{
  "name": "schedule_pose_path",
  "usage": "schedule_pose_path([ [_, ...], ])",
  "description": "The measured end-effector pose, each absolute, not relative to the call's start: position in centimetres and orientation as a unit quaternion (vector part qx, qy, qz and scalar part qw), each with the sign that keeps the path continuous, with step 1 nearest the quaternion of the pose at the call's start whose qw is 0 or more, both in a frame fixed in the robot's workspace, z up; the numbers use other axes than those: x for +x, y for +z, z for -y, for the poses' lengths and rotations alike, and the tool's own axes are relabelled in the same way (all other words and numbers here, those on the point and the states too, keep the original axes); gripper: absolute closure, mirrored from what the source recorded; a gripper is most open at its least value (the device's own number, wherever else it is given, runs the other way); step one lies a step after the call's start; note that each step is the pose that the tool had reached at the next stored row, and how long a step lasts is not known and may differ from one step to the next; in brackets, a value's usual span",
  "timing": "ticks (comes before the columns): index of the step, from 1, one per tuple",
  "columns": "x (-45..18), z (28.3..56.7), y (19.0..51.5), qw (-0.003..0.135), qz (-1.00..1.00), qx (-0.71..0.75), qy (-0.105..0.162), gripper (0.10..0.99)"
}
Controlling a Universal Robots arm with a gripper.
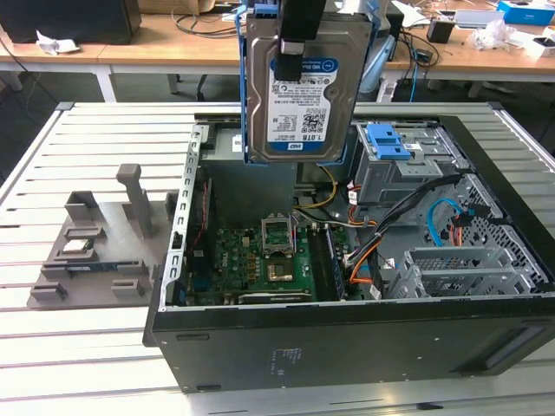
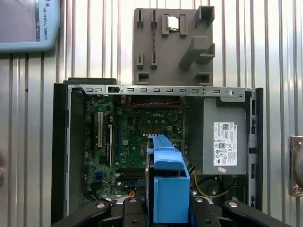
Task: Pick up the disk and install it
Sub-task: 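Pick up the disk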
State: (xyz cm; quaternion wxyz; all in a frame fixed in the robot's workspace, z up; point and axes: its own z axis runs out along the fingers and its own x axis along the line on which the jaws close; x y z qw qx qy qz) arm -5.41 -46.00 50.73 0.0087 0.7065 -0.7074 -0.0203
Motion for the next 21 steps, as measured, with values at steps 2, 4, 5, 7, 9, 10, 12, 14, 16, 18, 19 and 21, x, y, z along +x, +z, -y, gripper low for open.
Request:
schedule_pose_path([
  [2, -5.4, 46.3, 50.7, 0.009, 0.707, 0.706, -0.020, 0.722],
  [4, -5.4, 46.5, 50.7, 0.009, 0.707, 0.706, -0.020, 0.722],
  [5, -5.4, 46.7, 50.7, 0.009, 0.707, 0.706, -0.020, 0.722],
  [7, -5.4, 47.0, 50.6, 0.009, 0.707, 0.706, -0.020, 0.722],
  [9, -5.4, 47.5, 50.6, 0.009, 0.707, 0.706, -0.020, 0.722],
  [10, -5.4, 47.7, 50.5, 0.009, 0.707, 0.706, -0.020, 0.722],
  [12, -5.4, 48.1, 50.5, 0.009, 0.707, 0.706, -0.020, 0.722],
  [14, -5.4, 48.6, 50.5, 0.009, 0.707, 0.706, -0.020, 0.722],
  [16, -5.4, 49.0, 50.4, 0.009, 0.707, 0.706, -0.020, 0.722],
  [18, -5.4, 49.5, 50.4, 0.009, 0.707, 0.706, -0.020, 0.722],
  [19, -5.4, 49.7, 50.3, 0.009, 0.707, 0.706, -0.020, 0.722],
  [21, -5.4, 50.4, 50.3, 0.009, 0.707, 0.706, -0.020, 0.722],
])
